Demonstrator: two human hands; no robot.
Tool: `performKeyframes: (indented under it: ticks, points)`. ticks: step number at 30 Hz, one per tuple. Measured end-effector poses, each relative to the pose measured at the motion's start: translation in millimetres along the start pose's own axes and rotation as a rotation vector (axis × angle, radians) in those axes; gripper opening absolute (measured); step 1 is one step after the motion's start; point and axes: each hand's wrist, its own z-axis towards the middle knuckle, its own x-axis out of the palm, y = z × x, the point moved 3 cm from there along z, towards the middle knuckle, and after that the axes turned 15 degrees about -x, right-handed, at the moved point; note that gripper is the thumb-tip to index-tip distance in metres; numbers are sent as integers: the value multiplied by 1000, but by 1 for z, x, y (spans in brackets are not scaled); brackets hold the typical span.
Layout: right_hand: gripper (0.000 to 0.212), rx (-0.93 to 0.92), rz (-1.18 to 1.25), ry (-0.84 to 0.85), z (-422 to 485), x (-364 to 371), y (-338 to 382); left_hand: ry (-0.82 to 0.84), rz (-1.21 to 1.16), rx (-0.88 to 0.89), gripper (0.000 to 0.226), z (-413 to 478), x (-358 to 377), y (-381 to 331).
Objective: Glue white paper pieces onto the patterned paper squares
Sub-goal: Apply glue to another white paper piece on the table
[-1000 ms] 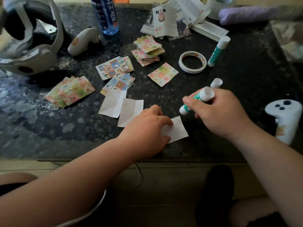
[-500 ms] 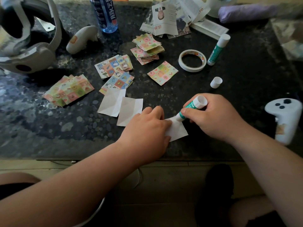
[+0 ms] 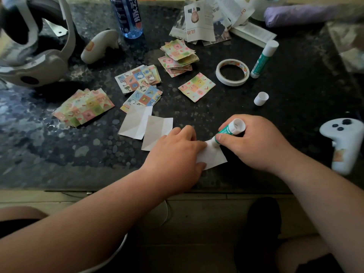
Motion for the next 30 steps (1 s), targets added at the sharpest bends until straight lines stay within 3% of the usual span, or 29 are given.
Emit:
performKeyframes:
  ticks: [6,13,19,30]
  points:
    - [11,20,-13,40,1,-1,1,4,-18,-3,46,1,0,-1]
    - [10,14,2,35,0,-3,0,-8,-118,-19,58,3,0,2]
    - [7,16,12,38,0,-3,3,13,-71,-11,36,5,0,2]
    - [6,12,2,70,-1,-3,4,15,-68,-37,34,6,-2,0]
